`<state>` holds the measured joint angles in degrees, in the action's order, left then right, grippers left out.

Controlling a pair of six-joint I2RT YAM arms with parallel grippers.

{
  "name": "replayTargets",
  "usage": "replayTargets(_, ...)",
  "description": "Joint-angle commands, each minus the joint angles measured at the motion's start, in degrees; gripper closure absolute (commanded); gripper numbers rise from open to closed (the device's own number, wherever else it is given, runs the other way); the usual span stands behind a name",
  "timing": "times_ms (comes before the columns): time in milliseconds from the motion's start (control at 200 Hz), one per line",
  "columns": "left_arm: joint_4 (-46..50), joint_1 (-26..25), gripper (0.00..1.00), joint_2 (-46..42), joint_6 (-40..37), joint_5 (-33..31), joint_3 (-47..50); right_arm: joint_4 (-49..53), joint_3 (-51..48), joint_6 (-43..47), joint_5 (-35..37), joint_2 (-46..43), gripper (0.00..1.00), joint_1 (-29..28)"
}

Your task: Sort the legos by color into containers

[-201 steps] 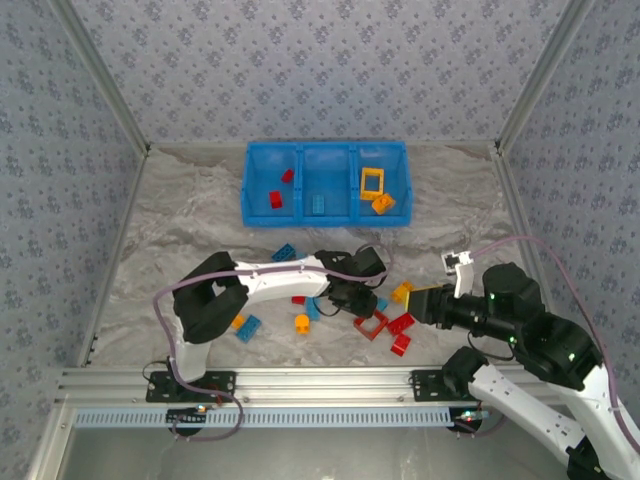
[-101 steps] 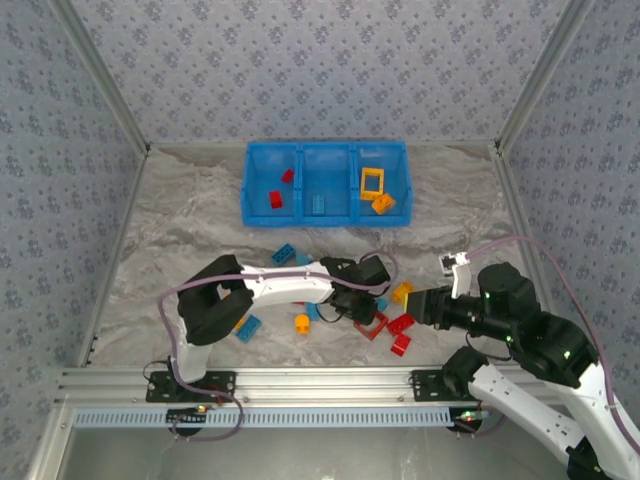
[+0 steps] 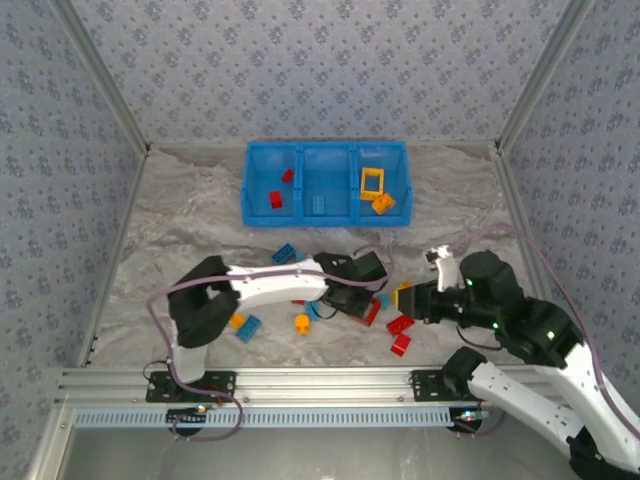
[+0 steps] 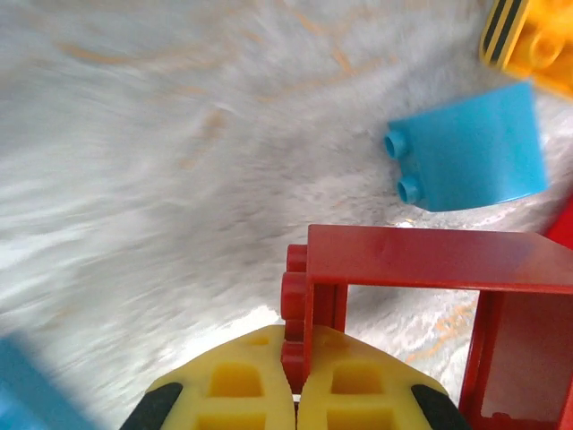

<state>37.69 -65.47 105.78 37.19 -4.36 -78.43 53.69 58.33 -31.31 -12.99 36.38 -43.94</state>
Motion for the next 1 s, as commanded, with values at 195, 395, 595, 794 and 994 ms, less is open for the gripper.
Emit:
replayTargets(195, 16.32, 24.53, 1.00, -15.41, -1.89, -7.01, -1.92, -13.23, 14.70, 15.82, 20.47, 24.81, 0.66, -23.78)
replayTargets(395, 12.33, 36.75, 1.00, -8.50, -6.83, -15.03, -9.65, -26.88, 13.33, 15.19, 23.90, 29.13, 0.66, -22.87)
replayTargets(595, 8.35, 39.54, 1.00, 5.62, -9.28, -24.41, -25.59, -31.62, 13.22, 13.96, 26.87, 33.32, 0.67, -20.20)
replayTargets(794, 12.01, 41.27, 1.00, 20.62, -9.82, -25.91, -44.44, -37.28, 14.02, 14.89, 33.35, 37.41, 0.61, -17.47)
replayTargets(994, 13.67, 41.88, 1.00, 30.24, -12.58, -26.80, -56.07, -38.95, 17.91, 15.34, 32.05, 42.58, 0.61, -15.38)
